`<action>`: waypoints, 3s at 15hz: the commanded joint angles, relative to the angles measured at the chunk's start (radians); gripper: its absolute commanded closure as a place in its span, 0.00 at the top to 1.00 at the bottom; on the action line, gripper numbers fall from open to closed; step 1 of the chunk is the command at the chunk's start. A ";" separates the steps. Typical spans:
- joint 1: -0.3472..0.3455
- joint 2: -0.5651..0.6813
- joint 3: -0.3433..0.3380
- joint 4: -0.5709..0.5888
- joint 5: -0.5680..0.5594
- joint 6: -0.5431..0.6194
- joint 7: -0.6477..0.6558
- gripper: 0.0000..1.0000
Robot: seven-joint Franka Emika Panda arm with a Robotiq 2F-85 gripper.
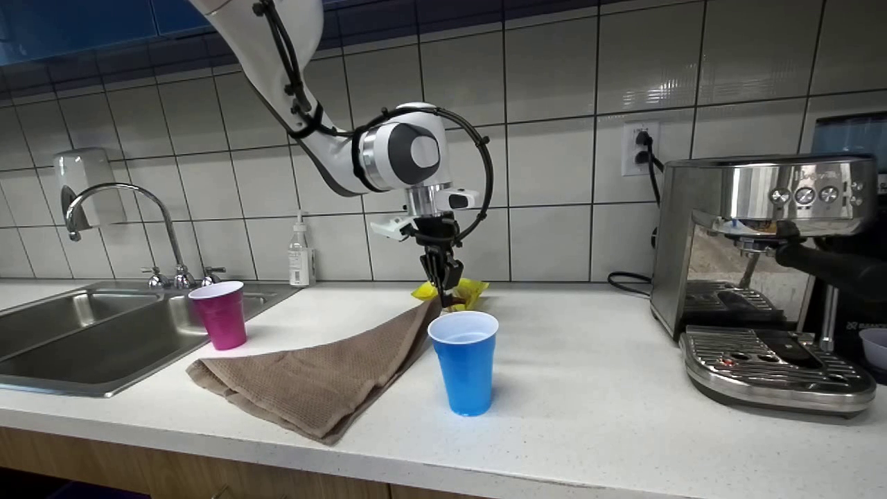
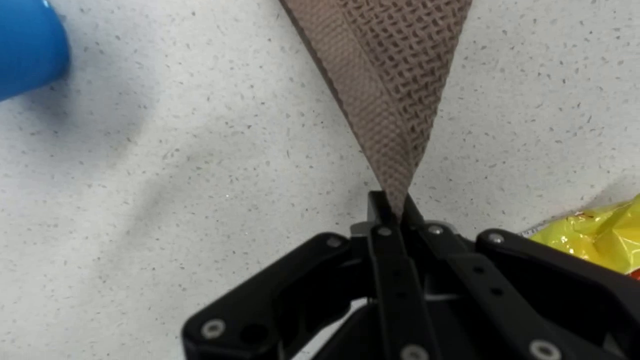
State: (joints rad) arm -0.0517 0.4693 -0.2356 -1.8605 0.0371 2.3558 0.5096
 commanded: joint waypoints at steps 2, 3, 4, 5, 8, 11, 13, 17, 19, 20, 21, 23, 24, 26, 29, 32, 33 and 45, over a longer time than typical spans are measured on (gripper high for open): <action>0.013 -0.055 -0.007 -0.049 -0.032 0.027 0.018 0.01; 0.016 -0.062 -0.008 -0.055 -0.038 0.033 0.020 0.01; 0.019 -0.072 -0.010 -0.063 -0.045 0.037 0.021 0.01; 0.020 -0.080 -0.011 -0.069 -0.052 0.043 0.023 0.01; 0.021 -0.094 -0.015 -0.078 -0.071 0.055 0.030 0.01; 0.021 -0.108 -0.017 -0.089 -0.085 0.066 0.034 0.01; 0.023 -0.115 -0.020 -0.096 -0.095 0.073 0.037 0.01; 0.033 -0.131 -0.022 -0.112 -0.121 0.087 0.046 0.01; 0.040 -0.142 -0.023 -0.120 -0.133 0.081 0.060 0.01; 0.042 -0.151 -0.020 -0.126 -0.137 0.080 0.062 0.01; 0.046 -0.159 -0.019 -0.132 -0.143 0.080 0.067 0.01; 0.051 -0.177 -0.016 -0.148 -0.154 0.081 0.072 0.01; 0.053 -0.189 -0.015 -0.157 -0.158 0.081 0.073 0.01; 0.055 -0.213 -0.012 -0.176 -0.166 0.082 0.074 0.01; 0.057 -0.252 -0.008 -0.209 -0.184 0.086 0.076 0.01; 0.056 -0.296 -0.002 -0.247 -0.203 0.089 0.080 0.01; 0.055 -0.311 0.001 -0.259 -0.208 0.090 0.082 0.01; 0.040 -0.449 0.066 -0.376 -0.266 0.072 0.149 0.01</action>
State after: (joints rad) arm 0.0034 0.0810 -0.1991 -2.1873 -0.1986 2.4318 0.6058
